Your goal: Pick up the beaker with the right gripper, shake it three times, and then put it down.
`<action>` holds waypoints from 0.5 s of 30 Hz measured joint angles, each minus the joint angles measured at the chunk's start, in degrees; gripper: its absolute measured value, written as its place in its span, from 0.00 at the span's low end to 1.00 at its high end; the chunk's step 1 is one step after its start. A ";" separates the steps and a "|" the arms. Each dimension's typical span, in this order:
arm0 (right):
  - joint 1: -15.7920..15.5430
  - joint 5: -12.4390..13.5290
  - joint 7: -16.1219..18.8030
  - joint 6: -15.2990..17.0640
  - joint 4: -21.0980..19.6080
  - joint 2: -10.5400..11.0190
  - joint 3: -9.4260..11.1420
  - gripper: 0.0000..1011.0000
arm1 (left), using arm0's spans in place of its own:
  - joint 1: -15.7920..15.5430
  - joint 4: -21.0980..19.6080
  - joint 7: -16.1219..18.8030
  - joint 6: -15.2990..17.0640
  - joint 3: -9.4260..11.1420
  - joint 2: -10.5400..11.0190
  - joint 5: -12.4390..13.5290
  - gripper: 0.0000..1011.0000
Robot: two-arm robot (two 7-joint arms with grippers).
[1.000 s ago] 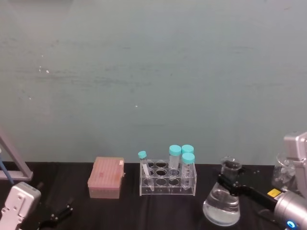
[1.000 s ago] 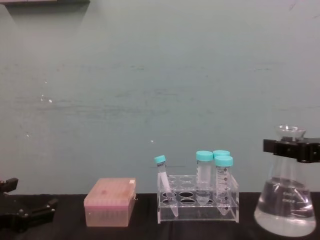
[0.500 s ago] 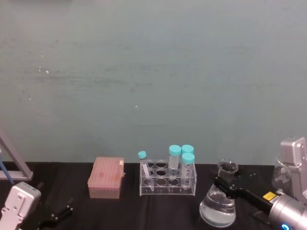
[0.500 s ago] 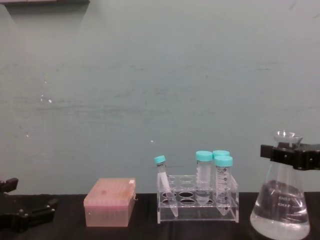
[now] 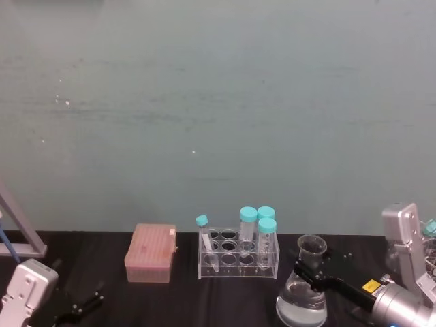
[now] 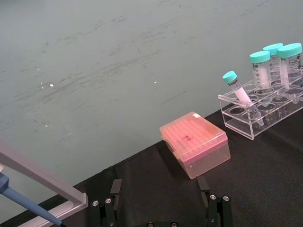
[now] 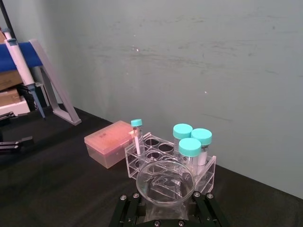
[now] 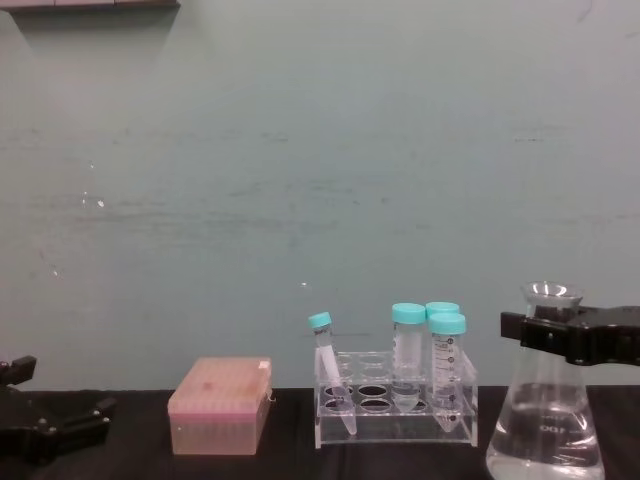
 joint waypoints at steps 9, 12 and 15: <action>-0.17 -0.60 0.44 -0.73 0.71 -0.42 -0.20 0.45 | 0.00 0.00 0.00 0.00 0.00 0.00 0.00 0.99; -0.12 -0.78 0.66 -1.00 1.05 -0.59 -0.26 0.45 | 0.00 0.00 0.00 0.00 0.00 0.00 0.00 0.99; -0.06 -0.89 0.88 -1.16 1.35 -0.74 -0.32 0.45 | 0.00 0.00 0.00 0.00 0.00 0.00 0.00 0.99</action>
